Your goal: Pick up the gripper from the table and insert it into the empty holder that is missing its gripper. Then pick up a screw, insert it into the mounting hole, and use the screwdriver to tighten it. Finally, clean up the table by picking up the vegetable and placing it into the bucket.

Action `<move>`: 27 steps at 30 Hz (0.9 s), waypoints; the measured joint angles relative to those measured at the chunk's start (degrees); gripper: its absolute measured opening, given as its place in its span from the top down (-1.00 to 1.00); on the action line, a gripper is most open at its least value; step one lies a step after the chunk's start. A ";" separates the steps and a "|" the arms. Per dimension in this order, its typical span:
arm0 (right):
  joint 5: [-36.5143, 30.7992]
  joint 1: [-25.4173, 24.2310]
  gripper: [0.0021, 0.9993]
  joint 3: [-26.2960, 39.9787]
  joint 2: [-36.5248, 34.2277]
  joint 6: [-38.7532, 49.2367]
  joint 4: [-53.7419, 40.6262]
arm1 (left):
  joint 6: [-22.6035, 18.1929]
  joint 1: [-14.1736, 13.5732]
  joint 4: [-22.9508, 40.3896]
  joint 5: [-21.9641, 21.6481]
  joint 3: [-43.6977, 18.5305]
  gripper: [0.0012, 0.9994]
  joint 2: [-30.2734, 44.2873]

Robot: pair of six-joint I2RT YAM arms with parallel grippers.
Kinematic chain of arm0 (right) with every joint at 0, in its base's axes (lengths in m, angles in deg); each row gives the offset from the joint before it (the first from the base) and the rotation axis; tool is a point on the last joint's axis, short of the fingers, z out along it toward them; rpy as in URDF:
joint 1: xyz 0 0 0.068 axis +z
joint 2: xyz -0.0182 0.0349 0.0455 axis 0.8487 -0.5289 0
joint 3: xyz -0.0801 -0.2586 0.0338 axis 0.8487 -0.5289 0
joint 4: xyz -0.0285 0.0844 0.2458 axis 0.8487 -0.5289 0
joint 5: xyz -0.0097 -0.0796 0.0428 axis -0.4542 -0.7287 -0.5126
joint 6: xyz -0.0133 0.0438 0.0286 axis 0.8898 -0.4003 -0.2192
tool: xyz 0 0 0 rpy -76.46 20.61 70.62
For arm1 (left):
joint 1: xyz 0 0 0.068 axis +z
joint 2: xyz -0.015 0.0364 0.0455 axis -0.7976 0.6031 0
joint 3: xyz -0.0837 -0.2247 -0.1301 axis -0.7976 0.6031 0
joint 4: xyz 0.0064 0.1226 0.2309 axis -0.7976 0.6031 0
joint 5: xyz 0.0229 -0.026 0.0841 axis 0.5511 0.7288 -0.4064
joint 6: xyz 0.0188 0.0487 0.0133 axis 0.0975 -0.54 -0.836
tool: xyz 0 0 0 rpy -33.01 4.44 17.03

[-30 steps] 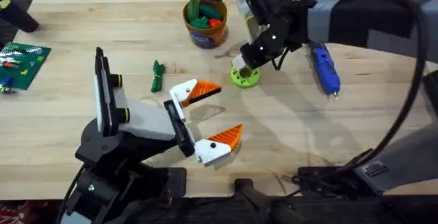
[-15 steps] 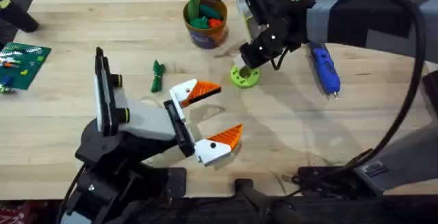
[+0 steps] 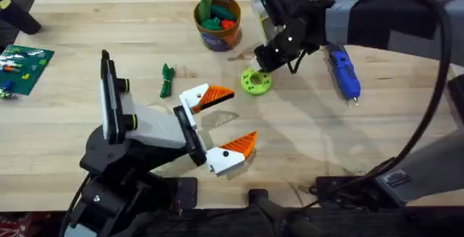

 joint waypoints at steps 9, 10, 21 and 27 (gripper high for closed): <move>0.09 0.02 -0.23 0.13 0.00 0.00 -0.58 | 0.00 0.00 0.00 0.00 0.00 -0.96 -0.02; 0.09 0.02 -0.24 0.37 0.00 0.00 -1.14 | 0.00 0.00 0.00 0.00 0.00 -0.96 -0.02; 0.24 0.02 -0.24 3.98 0.00 0.02 -6.80 | 0.00 0.00 0.00 0.00 0.00 -0.96 -0.02; 0.24 0.02 -0.18 4.00 0.00 0.02 -7.32 | 0.00 0.00 0.00 0.00 0.00 -0.96 0.00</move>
